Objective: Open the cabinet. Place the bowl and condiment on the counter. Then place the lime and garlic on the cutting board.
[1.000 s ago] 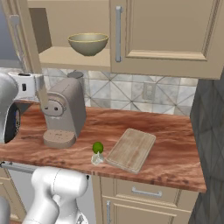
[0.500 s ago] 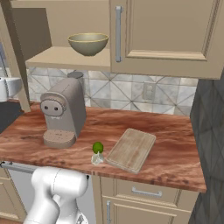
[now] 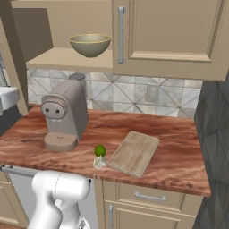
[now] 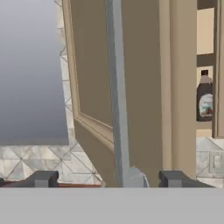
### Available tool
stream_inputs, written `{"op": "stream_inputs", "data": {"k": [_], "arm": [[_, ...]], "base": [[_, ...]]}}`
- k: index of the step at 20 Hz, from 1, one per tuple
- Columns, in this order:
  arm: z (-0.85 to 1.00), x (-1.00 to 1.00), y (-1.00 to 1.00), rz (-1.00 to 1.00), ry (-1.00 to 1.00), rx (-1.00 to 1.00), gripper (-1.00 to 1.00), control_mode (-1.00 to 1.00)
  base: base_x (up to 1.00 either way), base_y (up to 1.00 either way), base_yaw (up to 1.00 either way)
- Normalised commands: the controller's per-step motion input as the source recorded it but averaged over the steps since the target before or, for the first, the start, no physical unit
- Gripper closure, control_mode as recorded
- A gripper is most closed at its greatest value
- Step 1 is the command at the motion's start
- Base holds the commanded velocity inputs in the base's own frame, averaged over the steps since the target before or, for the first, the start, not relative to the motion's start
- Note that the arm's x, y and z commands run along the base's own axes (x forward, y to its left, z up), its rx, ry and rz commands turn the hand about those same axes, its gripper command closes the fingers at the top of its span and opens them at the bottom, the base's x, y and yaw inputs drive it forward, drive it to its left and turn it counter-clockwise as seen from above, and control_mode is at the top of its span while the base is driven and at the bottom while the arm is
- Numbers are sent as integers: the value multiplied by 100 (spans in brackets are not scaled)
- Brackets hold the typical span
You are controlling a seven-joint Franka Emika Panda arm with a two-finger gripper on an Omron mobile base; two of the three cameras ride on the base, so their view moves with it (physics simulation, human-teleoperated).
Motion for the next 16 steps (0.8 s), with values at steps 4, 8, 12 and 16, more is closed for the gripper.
{"op": "stream_inputs", "data": {"k": [4,8,12,16], "arm": [[43,-100,-23,-11,0,14,-100,-100],[53,-68,-30,-9,0,13,-100,-100],[28,3,-52,-3,0,10,-100,-100],[0,41,-73,0,0,15,-100,-100]], "base": [[0,0,0],[0,0,0],[0,0,0],[0,0,0]]}}
